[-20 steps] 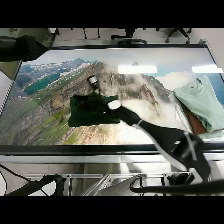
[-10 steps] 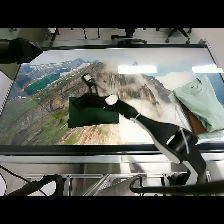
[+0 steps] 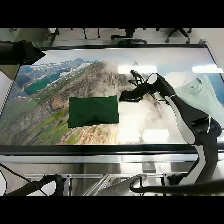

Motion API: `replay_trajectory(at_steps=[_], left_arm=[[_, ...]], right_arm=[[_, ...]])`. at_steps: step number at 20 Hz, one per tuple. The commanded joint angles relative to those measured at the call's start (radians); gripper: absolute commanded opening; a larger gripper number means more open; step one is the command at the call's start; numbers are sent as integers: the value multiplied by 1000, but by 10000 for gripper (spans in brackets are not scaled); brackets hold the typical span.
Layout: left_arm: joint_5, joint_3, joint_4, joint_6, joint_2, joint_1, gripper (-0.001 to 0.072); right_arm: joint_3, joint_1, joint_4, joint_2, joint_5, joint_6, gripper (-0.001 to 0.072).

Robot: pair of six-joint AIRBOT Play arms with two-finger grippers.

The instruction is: Fold the shirts.

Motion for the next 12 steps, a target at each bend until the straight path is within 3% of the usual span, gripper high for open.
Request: replay_trajectory(at_steps=[1, 6, 7, 8, 9, 11, 12], left_arm=[[2, 0, 1, -1, 0, 0, 14], [1, 0, 2, -1, 0, 0, 14], [1, 0, 1, -1, 0, 0, 14], [1, 0, 1, -1, 0, 0, 14], [1, 0, 1, -1, 0, 0, 14], [0, 0, 1, -1, 0, 0, 14], [-1, 0, 1, -1, 0, 0, 14]], right_arm=[[0, 8, 53, -67, 68, -2, 639], [1, 87, 241, -129, 18, -110, 635], [1, 97, 242, -129, -2, -110, 568], [1, 104, 255, -128, -14, -111, 433], [1, 106, 280, -128, -18, -126, 412], [1, 105, 357, -122, -4, -196, 27], [3, 99, 371, -106, 2, -211, 23]])
